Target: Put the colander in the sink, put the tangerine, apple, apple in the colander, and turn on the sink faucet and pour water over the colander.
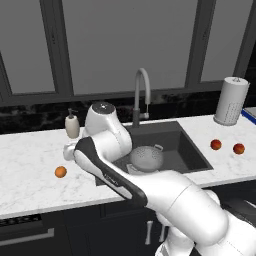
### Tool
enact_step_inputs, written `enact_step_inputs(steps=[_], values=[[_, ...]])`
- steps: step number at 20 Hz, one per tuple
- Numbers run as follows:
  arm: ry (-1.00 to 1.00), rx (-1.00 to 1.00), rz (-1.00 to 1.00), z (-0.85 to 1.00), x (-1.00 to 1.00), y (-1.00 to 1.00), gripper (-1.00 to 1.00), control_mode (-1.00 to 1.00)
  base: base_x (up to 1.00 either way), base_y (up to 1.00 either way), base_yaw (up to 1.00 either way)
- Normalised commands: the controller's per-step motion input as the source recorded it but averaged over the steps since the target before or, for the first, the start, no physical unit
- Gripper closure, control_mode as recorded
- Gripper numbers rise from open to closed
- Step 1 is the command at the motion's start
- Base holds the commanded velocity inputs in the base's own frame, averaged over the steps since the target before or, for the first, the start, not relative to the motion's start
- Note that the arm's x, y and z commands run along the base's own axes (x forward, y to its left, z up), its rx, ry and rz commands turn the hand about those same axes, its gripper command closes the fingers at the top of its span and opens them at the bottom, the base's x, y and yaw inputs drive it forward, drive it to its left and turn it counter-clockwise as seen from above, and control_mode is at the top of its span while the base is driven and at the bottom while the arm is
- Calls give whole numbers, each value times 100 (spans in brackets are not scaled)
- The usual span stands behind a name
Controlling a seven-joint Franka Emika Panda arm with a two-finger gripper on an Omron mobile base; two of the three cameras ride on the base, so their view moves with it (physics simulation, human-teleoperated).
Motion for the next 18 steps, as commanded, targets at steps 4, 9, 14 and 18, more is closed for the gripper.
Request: enact_step_inputs(steps=[4,9,14,18], values=[[21,-2,-9,-24,34,42,-100,-100,0,0,0],[21,-2,-6,-36,34,26,-100,-100,0,0,0],[15,-3,-7,-40,29,29,-100,-100,0,0,0],[10,-5,-7,-37,26,29,-100,-100,0,0,0]])
